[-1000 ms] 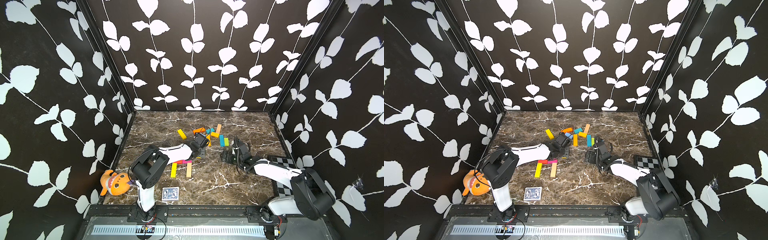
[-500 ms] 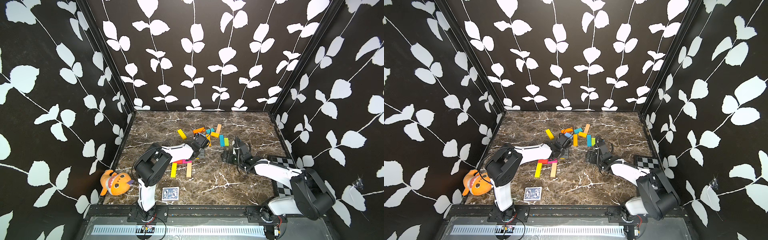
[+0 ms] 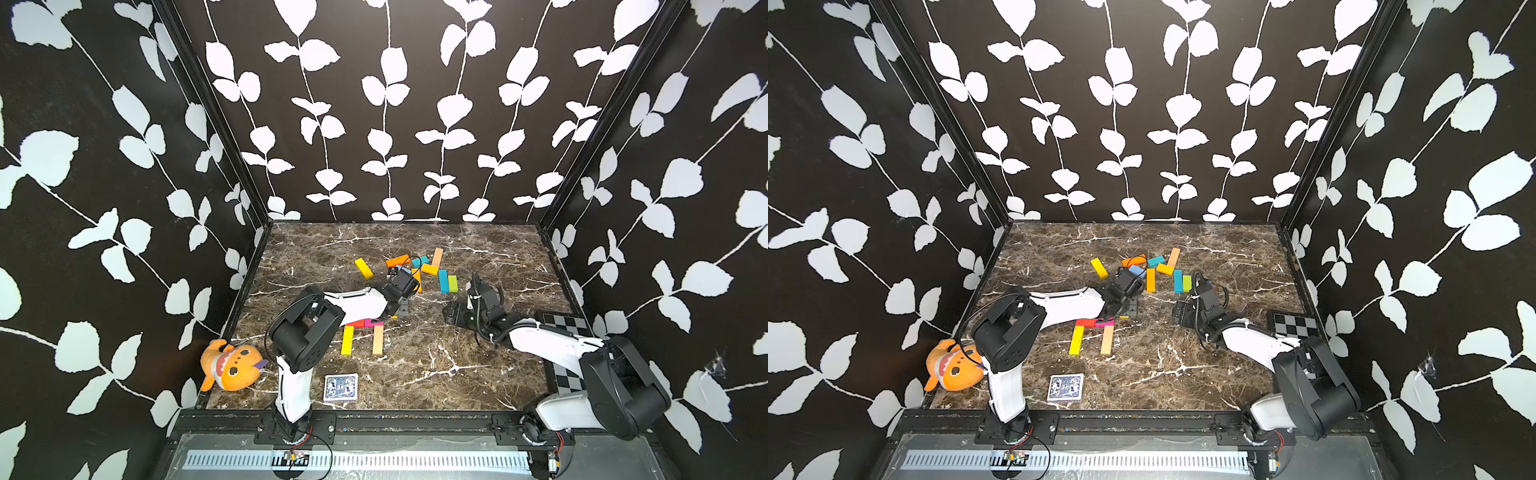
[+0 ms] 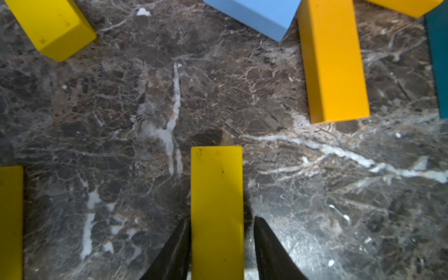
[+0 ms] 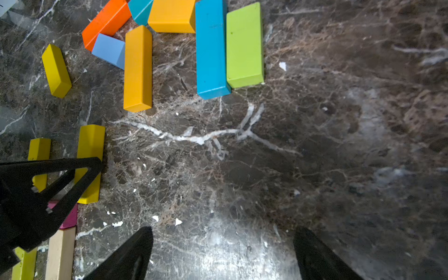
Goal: Assemble the letter h with building blocks
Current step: Place the building block at the center of the board.
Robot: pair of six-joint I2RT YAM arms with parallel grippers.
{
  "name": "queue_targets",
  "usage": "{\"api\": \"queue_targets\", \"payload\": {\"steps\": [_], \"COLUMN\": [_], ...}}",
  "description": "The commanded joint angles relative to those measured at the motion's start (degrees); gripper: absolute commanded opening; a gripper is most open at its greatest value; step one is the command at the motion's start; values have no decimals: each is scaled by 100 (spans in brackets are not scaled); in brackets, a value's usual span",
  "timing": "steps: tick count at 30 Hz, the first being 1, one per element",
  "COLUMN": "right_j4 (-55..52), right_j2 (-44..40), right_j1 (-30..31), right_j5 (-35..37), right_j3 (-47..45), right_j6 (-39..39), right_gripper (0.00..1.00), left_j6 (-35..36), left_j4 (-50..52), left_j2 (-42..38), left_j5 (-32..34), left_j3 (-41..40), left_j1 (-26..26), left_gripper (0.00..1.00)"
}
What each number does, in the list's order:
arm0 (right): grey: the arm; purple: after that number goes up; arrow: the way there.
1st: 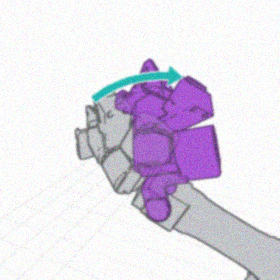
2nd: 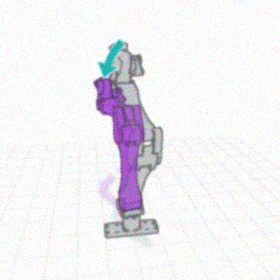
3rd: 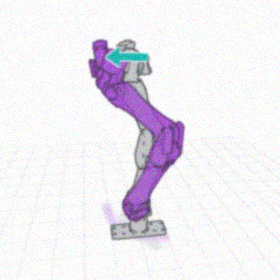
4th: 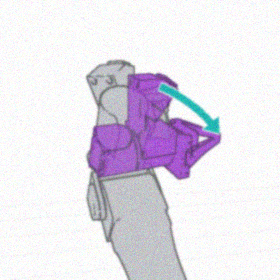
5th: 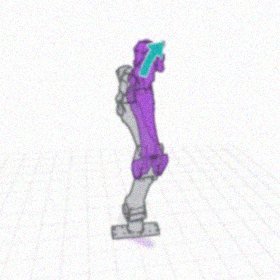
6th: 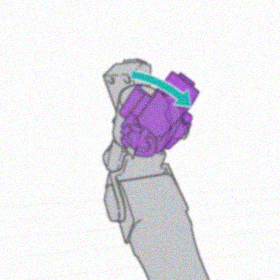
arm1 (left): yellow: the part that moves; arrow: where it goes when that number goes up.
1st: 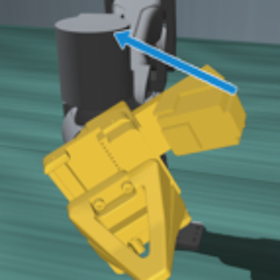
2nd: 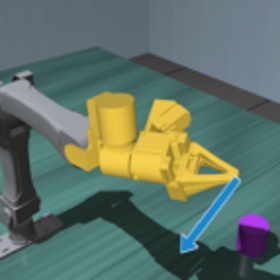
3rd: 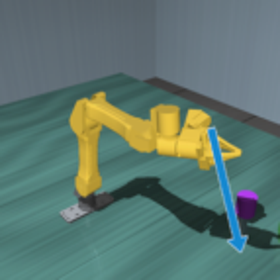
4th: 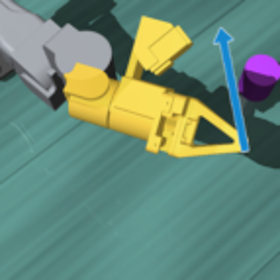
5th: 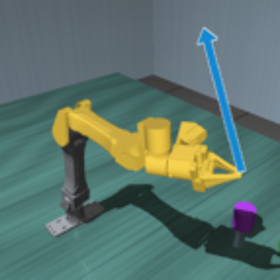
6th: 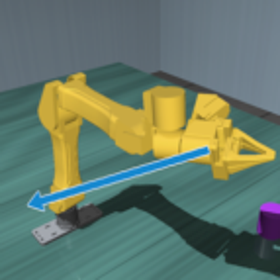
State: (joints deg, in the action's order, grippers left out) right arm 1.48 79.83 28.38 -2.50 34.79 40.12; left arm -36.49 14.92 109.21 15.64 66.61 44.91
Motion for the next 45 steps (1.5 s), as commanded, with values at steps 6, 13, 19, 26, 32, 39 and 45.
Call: {"api": "queue_targets", "payload": {"steps": [6, 13, 19, 26, 32, 39, 45], "right_j4": [170, 169, 186, 195, 196, 14, 3], "right_j2": [41, 18, -12, -20, -29, 39, 244], "right_j1": [-60, -91, -131, -156, -175, -190, -46], "right_j5": [-55, -52, -74, -109, -106, -225, -558], "right_j3": [-35, -51, -78, -86, -103, 122, 716], "right_j6": [75, 86, 99, 97, 84, -180, -491], "right_gripper": [90, 90, 90, 90, 91, 90, 88], "left_j6": [-39, -60, -27, -67, -95, 370, 1068], "left_j4": [-58, -66, -51, -86, -254, -378, -437], "left_j2": [7, 73, 153, 85, -171, -1288, -2431], "left_j5": [-131, -207, -236, -284, -428, -482, -615], "left_j3": [-16, 19, 61, 52, 66, 298, 140], "left_j1": [15, 20, 19, 18, 27, 27, -4], "left_gripper": [47, 36, 31, 43, 63, 81, 96]}}
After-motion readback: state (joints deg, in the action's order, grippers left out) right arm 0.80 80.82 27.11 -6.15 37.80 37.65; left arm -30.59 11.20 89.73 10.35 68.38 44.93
